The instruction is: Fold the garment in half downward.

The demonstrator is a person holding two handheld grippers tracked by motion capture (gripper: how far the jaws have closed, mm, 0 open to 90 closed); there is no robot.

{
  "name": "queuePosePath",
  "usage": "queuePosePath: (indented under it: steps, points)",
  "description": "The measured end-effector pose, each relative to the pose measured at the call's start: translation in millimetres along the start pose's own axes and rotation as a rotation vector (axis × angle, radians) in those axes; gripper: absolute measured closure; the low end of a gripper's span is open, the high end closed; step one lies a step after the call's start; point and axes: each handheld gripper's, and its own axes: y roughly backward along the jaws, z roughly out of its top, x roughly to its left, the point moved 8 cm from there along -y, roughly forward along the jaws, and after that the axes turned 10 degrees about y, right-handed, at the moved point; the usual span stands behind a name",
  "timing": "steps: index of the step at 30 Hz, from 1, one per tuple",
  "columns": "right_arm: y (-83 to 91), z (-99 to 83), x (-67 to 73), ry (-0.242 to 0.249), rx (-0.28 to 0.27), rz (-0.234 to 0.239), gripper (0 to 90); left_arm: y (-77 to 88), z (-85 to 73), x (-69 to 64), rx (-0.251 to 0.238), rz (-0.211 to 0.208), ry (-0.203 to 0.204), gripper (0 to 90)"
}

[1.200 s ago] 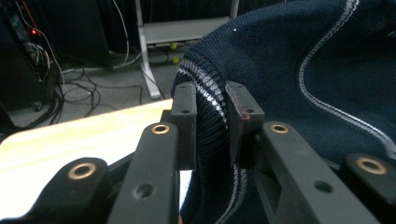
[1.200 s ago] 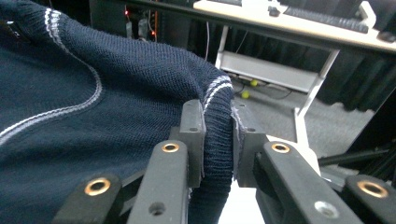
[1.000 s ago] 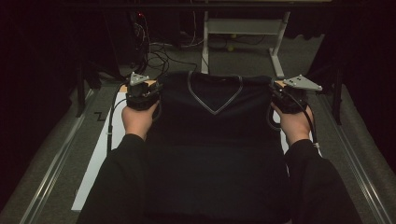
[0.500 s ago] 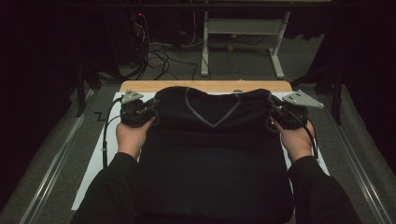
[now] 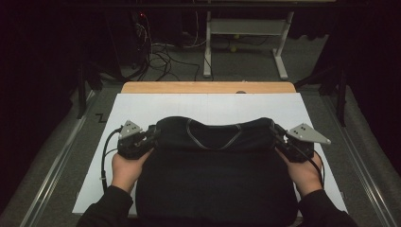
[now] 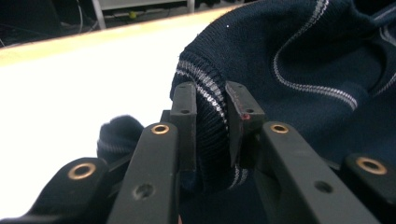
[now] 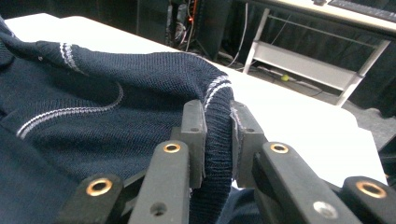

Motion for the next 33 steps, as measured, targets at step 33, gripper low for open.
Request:
queuePosePath:
  steps: [33]
  points:
    - [82.5,-74.6,54.3,-0.051,0.014,0.097,78.9,61.8,-88.0,-42.9,0.063,-0.118,-0.022,70.9]
